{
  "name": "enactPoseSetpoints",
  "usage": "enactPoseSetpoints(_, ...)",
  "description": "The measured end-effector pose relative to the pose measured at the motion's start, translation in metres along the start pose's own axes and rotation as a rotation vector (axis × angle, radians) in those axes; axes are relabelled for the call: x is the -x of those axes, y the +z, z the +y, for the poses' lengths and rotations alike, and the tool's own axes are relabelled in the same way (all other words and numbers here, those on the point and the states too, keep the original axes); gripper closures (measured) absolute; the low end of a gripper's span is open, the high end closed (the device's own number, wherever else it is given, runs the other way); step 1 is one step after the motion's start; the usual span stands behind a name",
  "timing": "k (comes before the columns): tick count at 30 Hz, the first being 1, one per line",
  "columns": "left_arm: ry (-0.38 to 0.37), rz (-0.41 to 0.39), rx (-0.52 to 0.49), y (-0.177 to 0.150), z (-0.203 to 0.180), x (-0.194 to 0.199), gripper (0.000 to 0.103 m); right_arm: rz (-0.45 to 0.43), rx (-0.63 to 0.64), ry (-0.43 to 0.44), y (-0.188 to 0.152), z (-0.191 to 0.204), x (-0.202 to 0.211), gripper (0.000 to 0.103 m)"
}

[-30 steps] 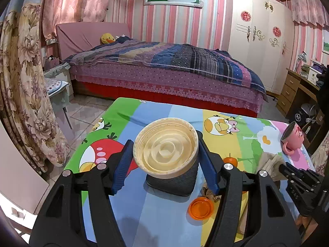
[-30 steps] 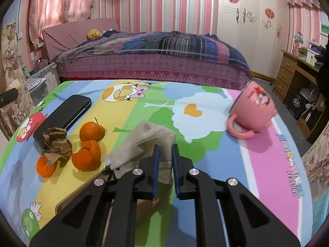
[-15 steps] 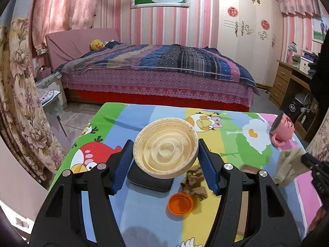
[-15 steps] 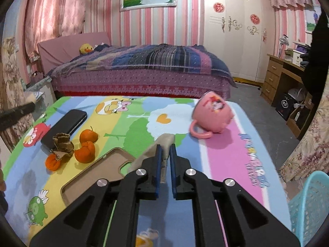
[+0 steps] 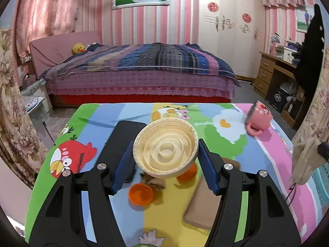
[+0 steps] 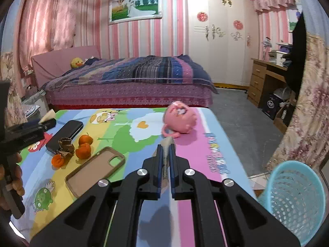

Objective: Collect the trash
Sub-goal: 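Carry the cream lid and beige cloth over the basket with both tools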

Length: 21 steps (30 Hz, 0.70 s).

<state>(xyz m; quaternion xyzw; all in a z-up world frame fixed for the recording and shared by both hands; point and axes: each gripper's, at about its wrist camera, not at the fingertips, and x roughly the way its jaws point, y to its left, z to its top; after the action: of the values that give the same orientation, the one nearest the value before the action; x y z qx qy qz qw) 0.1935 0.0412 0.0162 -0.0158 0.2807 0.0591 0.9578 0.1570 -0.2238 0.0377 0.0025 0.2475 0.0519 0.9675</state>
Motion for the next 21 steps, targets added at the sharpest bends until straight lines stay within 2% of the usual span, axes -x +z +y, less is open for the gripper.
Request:
enactPoseSetpoints(9,-0.089,-0.001,-0.07,-0.006,-0.055,0.019,0.042,-0.026,-0.044,-0.044,-0.004,-0.049,0.022,0.097)
enactPoseSetpoints(21,-0.218,-0.018,-0.142,-0.002,-0.156,0.035,0.042,-0.047,-0.139,-0.081,-0.005,-0.113,0.031,0.098)
